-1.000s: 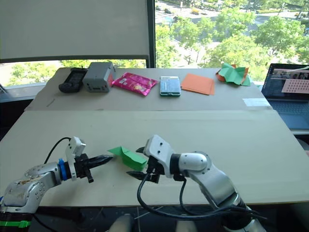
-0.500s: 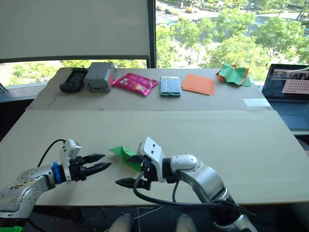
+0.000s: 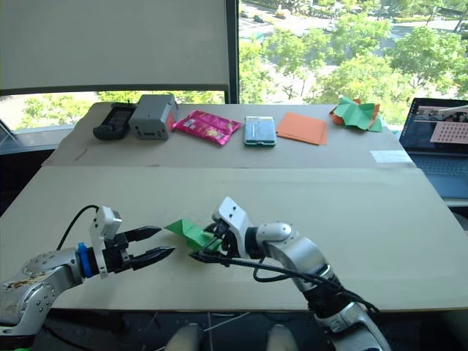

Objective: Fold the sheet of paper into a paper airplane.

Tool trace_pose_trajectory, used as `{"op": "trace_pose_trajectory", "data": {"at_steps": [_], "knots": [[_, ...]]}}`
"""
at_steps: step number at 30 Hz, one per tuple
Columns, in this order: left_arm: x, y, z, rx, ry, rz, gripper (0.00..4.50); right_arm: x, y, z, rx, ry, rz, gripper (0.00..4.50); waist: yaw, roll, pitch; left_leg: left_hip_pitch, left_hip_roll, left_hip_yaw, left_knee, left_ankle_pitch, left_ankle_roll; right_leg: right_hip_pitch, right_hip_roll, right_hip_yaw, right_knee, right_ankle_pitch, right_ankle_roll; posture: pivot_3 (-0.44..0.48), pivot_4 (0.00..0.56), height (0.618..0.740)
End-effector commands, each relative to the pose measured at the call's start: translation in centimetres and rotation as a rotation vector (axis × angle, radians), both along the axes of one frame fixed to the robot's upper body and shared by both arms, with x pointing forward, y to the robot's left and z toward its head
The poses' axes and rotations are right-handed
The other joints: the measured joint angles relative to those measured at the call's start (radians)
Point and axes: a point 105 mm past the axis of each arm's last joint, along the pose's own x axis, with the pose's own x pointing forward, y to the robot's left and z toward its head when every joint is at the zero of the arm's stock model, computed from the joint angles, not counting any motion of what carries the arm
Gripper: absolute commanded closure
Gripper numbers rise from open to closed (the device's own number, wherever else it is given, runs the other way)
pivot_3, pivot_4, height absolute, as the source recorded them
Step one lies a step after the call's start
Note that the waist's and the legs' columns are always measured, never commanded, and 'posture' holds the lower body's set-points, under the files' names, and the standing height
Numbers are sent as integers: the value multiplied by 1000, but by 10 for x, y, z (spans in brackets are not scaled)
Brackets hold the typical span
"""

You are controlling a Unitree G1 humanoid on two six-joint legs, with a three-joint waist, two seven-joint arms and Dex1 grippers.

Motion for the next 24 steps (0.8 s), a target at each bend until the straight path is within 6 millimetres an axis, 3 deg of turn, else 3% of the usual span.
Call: {"op": "trace_pose_trajectory", "data": {"at_steps": [1, 3, 5, 8, 11, 13, 18, 21, 24], "knots": [[2, -4, 15, 0, -53, -13, 9, 6, -3, 8, 5, -60, 0, 467, 2, -1, 0, 0, 0, 0, 0, 0, 0, 0, 0, 0, 0, 0, 0, 0, 150, 706], [3, -5, 16, 0, -54, -13, 9, 9, -5, 13, 22, -88, -12, 467, 2, -1, 0, 0, 0, 0, 0, 0, 0, 1, 0, 0, 0, 0, 0, 0, 150, 706], [4, -5, 17, 2, -54, -12, 9, 0, -4, 32, 93, -123, 42, 467, 2, -1, 0, 0, 0, 0, 0, 0, 0, 1, 0, 1, 0, 0, 0, 0, 150, 706], [4, -4, 17, 4, -51, -9, 9, -35, 2, 46, 151, -105, 212, 467, 2, -1, 0, 0, 0, 0, 0, 0, 0, 1, 1, 1, 2, 0, 0, 0, 150, 706], [4, -4, 17, 4, -45, -12, 9, -70, 7, 44, 153, -42, 373, 467, 3, -1, -1, 1, 0, -1, 0, 0, 0, 2, 2, 1, 2, 0, 0, 0, 150, 706], [4, -5, 17, 3, -39, -20, 9, -79, 9, 38, 145, 37, 412, 467, 2, -2, -1, 2, 0, -1, 0, 0, 0, 3, 2, 1, 1, 0, 0, 0, 150, 706], [6, -9, 25, 3, -35, -34, 9, -74, 9, 10, 53, 109, 384, 467, 2, -2, 0, 1, 0, -1, 0, 0, 0, 1, 2, 2, 0, 0, 0, 0, 150, 706], [5, -13, 31, -3, -26, -41, 9, -66, 8, -19, -62, 62, 311, 467, 3, -3, 0, 1, 0, 0, 0, 0, 0, 1, 1, 2, -1, 0, 0, 0, 150, 706], [2, -18, 33, 1, -16, -49, 9, -50, 11, -20, -49, 2, 203, 467, 2, -3, 0, 1, 0, 0, 0, 0, 0, 1, 1, 2, -1, 0, 0, 0, 150, 706]]}}
